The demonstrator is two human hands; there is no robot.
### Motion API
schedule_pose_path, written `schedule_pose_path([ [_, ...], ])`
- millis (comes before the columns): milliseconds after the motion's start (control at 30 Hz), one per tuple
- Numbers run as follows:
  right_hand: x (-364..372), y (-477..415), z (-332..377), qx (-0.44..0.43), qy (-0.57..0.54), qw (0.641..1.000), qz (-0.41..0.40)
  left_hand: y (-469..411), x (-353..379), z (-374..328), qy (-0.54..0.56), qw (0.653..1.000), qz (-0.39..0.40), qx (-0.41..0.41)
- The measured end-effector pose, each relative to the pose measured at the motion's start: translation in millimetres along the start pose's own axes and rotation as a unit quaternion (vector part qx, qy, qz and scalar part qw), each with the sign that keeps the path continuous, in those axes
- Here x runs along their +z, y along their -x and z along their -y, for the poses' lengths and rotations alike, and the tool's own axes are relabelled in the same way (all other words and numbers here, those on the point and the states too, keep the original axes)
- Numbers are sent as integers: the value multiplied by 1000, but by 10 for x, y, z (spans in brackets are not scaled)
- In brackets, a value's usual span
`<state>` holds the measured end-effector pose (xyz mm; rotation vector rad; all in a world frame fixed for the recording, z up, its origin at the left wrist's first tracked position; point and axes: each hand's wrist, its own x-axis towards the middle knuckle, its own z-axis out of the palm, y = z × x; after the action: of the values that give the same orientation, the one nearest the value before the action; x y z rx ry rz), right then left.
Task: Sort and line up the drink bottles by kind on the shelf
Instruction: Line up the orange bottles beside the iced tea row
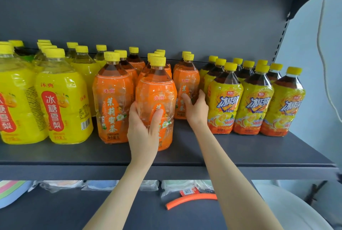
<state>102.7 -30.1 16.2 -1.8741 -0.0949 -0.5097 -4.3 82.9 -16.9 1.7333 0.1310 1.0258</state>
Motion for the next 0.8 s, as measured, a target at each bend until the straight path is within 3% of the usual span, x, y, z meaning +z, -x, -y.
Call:
schedule_pose_path([
  [100, -218, 332, 66, -53, -72, 996, -12, -1, -4, -6, 5, 1000, 12, 0],
  [233, -499, 658, 93, -46, -198, 964, 170, 37, 29, -39, 39, 998, 56, 1],
  [333, -583, 747, 36, -49, -202, 950, 234, 91, 104, -97, 71, 991, 111, -7],
  [500, -637, 726, -100, -88, -145, 969, 180, 41, 179, -71, -34, 991, 125, 29],
  [633, -611, 668, -175, -73, -120, 983, 121, -68, 199, -107, -23, 982, 187, 12],
  [733, -564, 626, -171, -68, -92, 991, 69, -115, 204, -91, -34, 985, 164, 50],
  [800, -540, 591, -179, -62, -65, 995, 49, -119, 176, -48, -64, 989, 106, 78],
])
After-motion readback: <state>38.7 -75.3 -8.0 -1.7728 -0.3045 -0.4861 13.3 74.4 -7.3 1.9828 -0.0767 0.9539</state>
